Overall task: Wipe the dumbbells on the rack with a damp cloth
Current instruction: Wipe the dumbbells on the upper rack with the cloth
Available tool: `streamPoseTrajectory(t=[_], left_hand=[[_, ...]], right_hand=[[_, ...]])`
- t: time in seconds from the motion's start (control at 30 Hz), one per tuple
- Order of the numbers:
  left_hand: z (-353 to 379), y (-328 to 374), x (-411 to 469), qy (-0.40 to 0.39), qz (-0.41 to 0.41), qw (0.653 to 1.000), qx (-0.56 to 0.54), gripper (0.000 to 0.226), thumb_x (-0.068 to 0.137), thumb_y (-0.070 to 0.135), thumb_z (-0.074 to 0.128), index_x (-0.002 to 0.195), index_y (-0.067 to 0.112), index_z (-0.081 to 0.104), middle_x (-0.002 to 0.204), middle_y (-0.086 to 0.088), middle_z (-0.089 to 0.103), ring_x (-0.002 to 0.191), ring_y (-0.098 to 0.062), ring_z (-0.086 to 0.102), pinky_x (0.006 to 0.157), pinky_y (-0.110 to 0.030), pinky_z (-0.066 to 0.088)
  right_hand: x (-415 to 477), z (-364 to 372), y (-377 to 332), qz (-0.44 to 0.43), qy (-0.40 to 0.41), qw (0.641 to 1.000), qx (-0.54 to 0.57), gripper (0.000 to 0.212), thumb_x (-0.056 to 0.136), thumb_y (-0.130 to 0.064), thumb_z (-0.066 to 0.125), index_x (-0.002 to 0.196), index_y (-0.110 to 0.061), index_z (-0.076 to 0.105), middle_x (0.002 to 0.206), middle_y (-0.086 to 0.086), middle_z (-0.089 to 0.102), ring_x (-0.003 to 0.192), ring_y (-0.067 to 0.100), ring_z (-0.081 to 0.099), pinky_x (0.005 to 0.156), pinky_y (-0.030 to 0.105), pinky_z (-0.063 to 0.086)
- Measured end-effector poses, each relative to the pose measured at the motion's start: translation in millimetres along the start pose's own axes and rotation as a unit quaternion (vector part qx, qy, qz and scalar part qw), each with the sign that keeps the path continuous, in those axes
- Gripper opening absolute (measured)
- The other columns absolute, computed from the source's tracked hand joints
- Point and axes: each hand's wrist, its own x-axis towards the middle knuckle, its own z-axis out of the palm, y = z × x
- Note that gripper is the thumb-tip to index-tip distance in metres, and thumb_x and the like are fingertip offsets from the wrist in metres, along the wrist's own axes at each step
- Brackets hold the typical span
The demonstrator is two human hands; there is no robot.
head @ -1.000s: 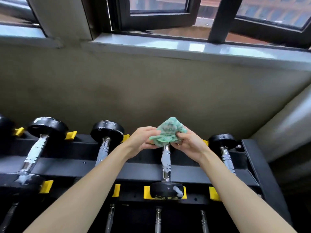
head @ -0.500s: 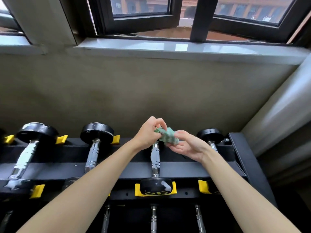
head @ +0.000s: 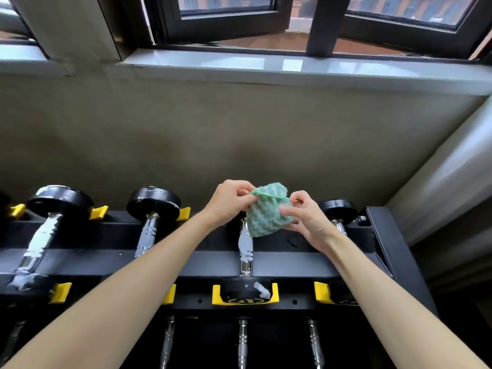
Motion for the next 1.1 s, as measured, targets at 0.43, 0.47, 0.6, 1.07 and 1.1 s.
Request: streamPoseTrajectory(t=[0.43, 0.47, 0.6, 1.07, 1.1], left_hand=[[-15.3, -45.0, 7.2, -0.052, 0.022, 0.954, 0.294, 0.013, 0.089, 0.011, 0.056, 0.084, 0.003, 0.065, 0.072, -0.005, 0.057, 0.068, -0.02, 0.044, 0.062, -0.026, 0.032], [-14.8, -55.7, 7.4, -0.054, 0.011, 0.947, 0.317, 0.013, 0.089, 0.009, 0.054, 0.087, 0.003, 0.065, 0.076, -0.008, 0.06, 0.071, -0.021, 0.045, 0.064, -0.027, 0.032], [-7.2, -88.5, 12.2, -0.043, -0.014, 0.942, 0.332, 0.023, 0.091, 0.004, 0.046, 0.097, 0.003, 0.067, 0.091, -0.013, 0.067, 0.086, -0.031, 0.056, 0.075, -0.032, 0.039], [-4.0, -99.5, 22.0, -0.105, -0.071, 0.95, 0.286, 0.039, 0.089, 0.0, 0.038, 0.109, 0.012, 0.069, 0.065, 0.004, 0.052, 0.057, -0.006, 0.044, 0.063, -0.021, 0.037], [-4.1, -99.1, 20.7, -0.109, -0.073, 0.95, 0.282, 0.037, 0.088, -0.001, 0.039, 0.1, 0.011, 0.072, 0.059, 0.003, 0.044, 0.055, -0.006, 0.041, 0.063, -0.022, 0.036]], right_hand=[[18.1, 4.9, 32.9, -0.163, 0.117, 0.827, -0.525, 0.022, 0.081, -0.003, 0.064, 0.099, -0.001, 0.051, 0.11, 0.011, 0.044, 0.087, 0.03, 0.052, 0.07, 0.033, 0.036], [20.8, 7.9, 42.1, -0.149, 0.113, 0.824, -0.535, 0.022, 0.082, -0.002, 0.062, 0.1, -0.001, 0.05, 0.11, 0.013, 0.044, 0.088, 0.033, 0.052, 0.074, 0.038, 0.038], [33.1, 18.7, 69.2, -0.104, 0.141, 0.829, -0.531, 0.018, 0.084, 0.002, 0.055, 0.1, -0.001, 0.047, 0.108, 0.015, 0.045, 0.093, 0.035, 0.05, 0.07, 0.034, 0.03], [46.8, 29.4, 101.6, -0.05, 0.135, 0.864, -0.483, 0.041, 0.087, 0.005, 0.043, 0.124, -0.006, 0.058, 0.104, 0.016, 0.052, 0.099, 0.031, 0.049, 0.077, 0.029, 0.032], [46.9, 28.3, 100.0, -0.048, 0.126, 0.867, -0.479, 0.04, 0.086, 0.007, 0.042, 0.12, -0.005, 0.06, 0.099, 0.014, 0.051, 0.096, 0.029, 0.048, 0.071, 0.026, 0.029]])
